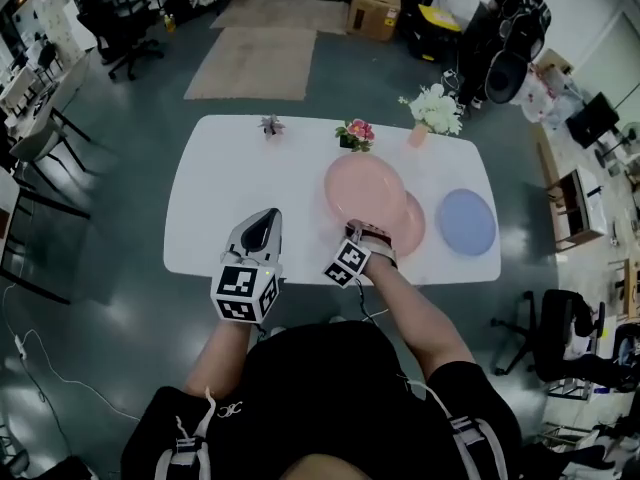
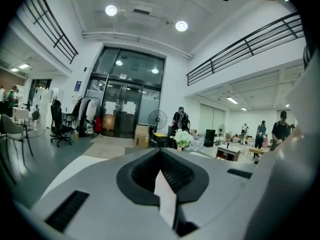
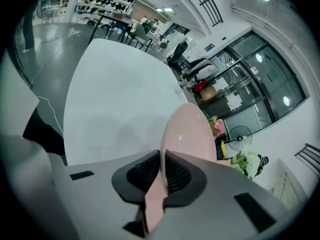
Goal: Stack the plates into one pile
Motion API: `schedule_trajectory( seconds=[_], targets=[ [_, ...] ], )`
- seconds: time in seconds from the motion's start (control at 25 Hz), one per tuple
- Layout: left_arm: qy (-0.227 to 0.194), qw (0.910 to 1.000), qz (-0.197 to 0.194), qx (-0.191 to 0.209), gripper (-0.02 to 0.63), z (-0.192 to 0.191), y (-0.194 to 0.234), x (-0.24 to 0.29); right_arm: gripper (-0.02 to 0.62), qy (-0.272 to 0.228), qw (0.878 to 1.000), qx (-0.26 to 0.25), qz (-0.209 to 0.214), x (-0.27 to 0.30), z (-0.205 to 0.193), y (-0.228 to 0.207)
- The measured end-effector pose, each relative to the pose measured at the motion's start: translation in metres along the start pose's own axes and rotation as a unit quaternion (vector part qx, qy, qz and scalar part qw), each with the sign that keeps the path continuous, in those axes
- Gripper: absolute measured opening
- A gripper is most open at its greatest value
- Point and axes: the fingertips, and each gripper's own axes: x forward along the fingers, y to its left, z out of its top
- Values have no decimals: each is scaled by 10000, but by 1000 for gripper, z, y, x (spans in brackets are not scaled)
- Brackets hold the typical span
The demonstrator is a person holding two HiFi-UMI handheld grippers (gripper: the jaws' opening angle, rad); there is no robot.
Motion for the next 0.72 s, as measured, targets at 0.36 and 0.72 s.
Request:
schedule_trajectory(
  seconds=[0.36,0.72],
  targets=[
    [93,9980,-614,84,12,-3,-54,34,43,490,9976,490,-35,-8,-72,0],
    [187,9969,-753,133,12,-6,-75,46,49,580,9965,569,194,-6,-98,17]
  ],
)
